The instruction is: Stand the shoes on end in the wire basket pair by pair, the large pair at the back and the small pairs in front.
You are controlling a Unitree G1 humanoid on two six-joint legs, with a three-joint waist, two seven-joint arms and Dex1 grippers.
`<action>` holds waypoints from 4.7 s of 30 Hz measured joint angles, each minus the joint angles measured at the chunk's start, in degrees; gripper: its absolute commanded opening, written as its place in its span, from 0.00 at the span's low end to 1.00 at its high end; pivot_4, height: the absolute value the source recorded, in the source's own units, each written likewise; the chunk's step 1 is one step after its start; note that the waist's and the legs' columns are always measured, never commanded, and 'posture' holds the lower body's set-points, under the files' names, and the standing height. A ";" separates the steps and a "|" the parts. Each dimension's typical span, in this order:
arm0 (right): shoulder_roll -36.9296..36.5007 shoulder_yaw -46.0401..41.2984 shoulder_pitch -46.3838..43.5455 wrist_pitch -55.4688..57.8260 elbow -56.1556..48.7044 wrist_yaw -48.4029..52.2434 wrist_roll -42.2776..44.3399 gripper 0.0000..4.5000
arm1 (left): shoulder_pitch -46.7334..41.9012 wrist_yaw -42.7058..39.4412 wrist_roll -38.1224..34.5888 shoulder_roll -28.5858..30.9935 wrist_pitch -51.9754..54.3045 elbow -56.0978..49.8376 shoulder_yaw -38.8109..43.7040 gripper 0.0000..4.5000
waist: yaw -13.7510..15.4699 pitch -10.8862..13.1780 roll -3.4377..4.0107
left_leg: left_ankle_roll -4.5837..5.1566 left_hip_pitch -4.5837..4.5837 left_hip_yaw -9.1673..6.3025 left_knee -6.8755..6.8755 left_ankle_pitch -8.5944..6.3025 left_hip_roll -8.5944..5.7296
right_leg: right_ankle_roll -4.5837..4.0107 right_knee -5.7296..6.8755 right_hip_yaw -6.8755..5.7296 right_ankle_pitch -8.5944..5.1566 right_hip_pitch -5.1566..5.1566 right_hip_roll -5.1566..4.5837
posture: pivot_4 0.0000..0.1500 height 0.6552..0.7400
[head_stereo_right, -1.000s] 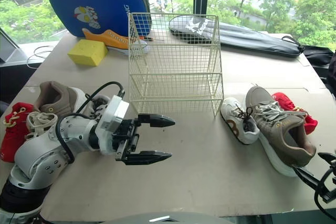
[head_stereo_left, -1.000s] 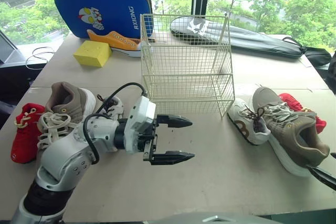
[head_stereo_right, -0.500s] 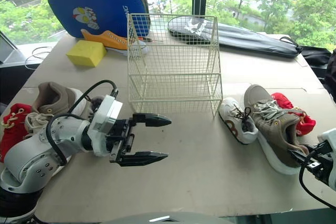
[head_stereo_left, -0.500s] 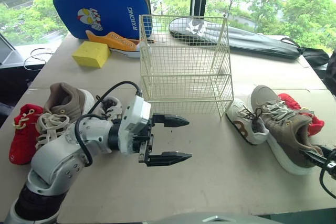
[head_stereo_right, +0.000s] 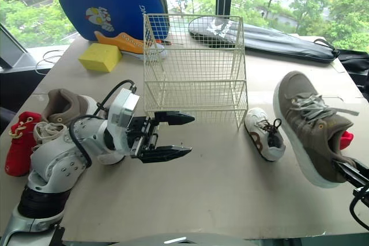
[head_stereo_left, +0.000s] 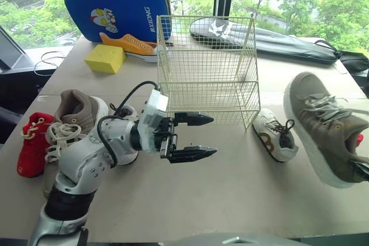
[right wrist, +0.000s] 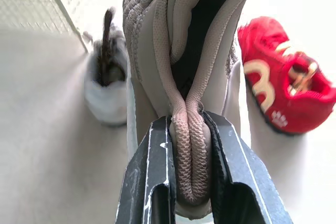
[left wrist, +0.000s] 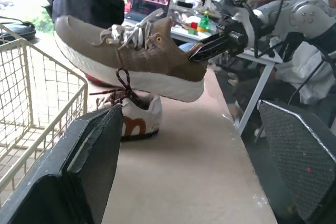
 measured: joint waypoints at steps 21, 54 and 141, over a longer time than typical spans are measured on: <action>-20.99 31.48 -34.60 -21.00 -4.25 -34.01 20.37 0.01 | -22.58 29.89 -18.54 -17.89 14.42 12.21 10.59 1.00 | -1.38 0.05 -0.41 | -0.15 -0.25 -0.53 0.10 0.35 -0.40 | -0.25 -0.02 1.01 0.16 0.02 0.52 | 1.00 1.00; -15.95 84.77 -102.64 -63.87 51.55 50.96 -37.83 0.01 | -38.62 2.25 -14.14 14.14 55.47 31.92 -1.35 1.00 | -2.64 0.60 -0.47 | -0.68 -0.10 -0.81 0.07 0.68 -0.62 | -0.01 0.87 0.72 0.27 -0.14 0.59 | 1.00 1.00; -2.21 57.12 -83.59 25.73 40.87 -33.77 45.37 0.26 | -21.59 11.17 -0.06 -3.42 10.98 9.94 10.75 0.00 | -1.71 0.29 -0.41 | -0.21 -0.28 -1.21 -0.03 0.72 -0.97 | -0.47 0.80 0.53 0.30 -0.01 0.41 | 1.00 1.00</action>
